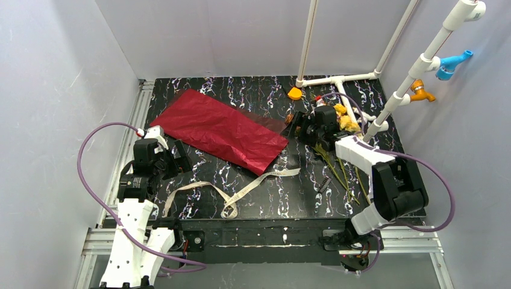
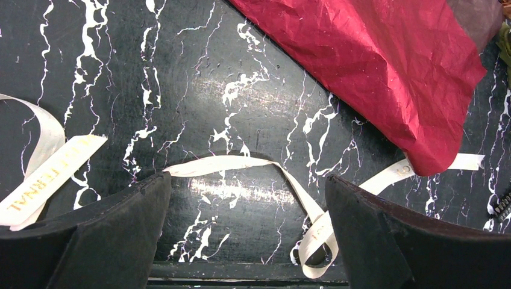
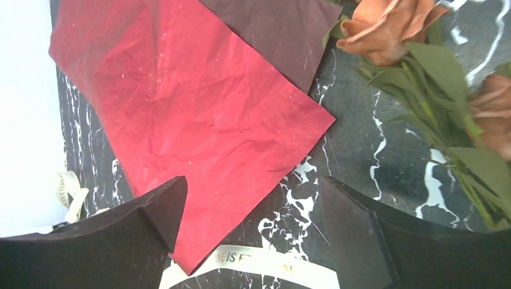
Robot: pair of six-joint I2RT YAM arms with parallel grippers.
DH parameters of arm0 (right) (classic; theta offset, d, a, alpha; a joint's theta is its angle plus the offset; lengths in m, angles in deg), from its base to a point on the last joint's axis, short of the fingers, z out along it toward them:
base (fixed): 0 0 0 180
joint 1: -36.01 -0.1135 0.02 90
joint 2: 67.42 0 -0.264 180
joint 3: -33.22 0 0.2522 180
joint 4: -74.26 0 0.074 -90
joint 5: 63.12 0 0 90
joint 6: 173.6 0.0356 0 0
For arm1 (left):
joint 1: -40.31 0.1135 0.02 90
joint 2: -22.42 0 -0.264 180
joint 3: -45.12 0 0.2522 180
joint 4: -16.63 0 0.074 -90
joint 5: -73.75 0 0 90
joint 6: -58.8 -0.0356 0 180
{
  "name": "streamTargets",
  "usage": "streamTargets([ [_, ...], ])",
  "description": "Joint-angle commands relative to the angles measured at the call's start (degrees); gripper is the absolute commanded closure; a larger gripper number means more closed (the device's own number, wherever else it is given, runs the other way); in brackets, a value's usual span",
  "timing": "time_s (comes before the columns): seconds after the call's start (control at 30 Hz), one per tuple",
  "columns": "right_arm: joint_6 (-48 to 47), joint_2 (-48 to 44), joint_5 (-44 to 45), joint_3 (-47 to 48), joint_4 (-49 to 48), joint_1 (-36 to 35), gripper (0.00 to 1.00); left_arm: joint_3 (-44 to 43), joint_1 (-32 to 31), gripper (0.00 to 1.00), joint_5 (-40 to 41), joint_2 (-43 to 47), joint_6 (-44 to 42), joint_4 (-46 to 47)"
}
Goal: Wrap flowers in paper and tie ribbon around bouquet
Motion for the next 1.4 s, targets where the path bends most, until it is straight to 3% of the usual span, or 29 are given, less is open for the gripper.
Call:
streamTargets([
  [0.0,-0.09,4.36,-3.95,2.84,-3.05,-0.37,0.13,0.38,0.23,0.00,-0.78,0.41,-0.35,0.23],
  [0.1,0.43,7.35,-5.00,3.50,-2.87,-0.50,0.18,0.46,0.23,0.00,-0.80,0.36,-0.22,0.34],
  [0.4,4.66,13.97,-5.31,2.71,-6.57,-0.47,0.20,0.46,0.18,0.00,-1.15,0.11,-0.34,0.39],
  [0.73,14.72,17.44,-5.91,-2.84,-16.86,-0.52,0.25,0.46,0.23,0.00,-0.86,-0.04,-0.34,0.38],
  [0.97,20.15,18.52,-5.13,-7.01,-24.42,-0.48,0.35,0.46,0.23,0.00,-0.68,-0.29,-0.31,0.38],
  [1.37,24.82,21.69,-7.93,-11.09,-36.57,-0.48,0.37,0.38,0.23,0.00,-0.68,-0.57,-0.33,0.38],
])
